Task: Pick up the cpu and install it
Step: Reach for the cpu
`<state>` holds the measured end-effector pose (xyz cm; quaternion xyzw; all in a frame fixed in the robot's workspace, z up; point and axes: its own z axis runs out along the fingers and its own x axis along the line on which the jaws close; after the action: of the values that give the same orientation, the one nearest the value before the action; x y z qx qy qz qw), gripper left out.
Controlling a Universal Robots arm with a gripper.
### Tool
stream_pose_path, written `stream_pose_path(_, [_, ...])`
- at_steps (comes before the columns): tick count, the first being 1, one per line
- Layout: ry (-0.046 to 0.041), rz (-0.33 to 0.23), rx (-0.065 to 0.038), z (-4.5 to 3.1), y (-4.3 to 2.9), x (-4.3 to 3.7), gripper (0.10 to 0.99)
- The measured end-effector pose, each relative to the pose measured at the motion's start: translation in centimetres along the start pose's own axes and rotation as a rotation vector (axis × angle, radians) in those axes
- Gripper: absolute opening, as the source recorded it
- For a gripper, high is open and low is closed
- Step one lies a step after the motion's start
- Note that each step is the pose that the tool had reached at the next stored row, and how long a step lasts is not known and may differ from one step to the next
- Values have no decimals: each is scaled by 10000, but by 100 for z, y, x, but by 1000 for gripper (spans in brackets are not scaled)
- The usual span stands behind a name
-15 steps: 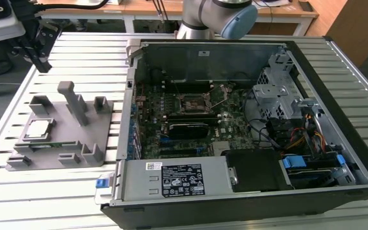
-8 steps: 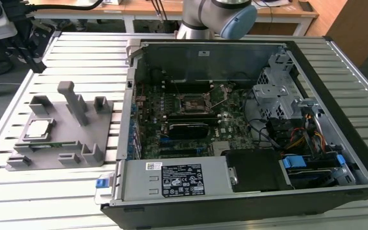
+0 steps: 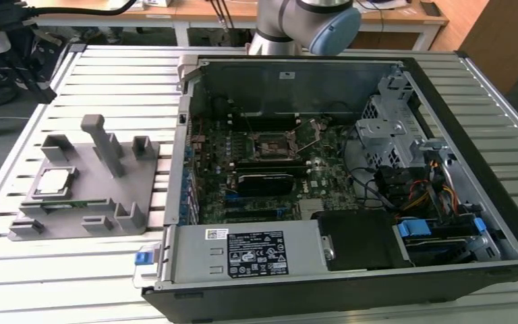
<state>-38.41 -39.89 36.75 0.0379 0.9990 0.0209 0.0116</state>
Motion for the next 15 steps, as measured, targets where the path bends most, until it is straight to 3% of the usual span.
stream_pose_path(15, [0,0,0,15,-17,215,106])
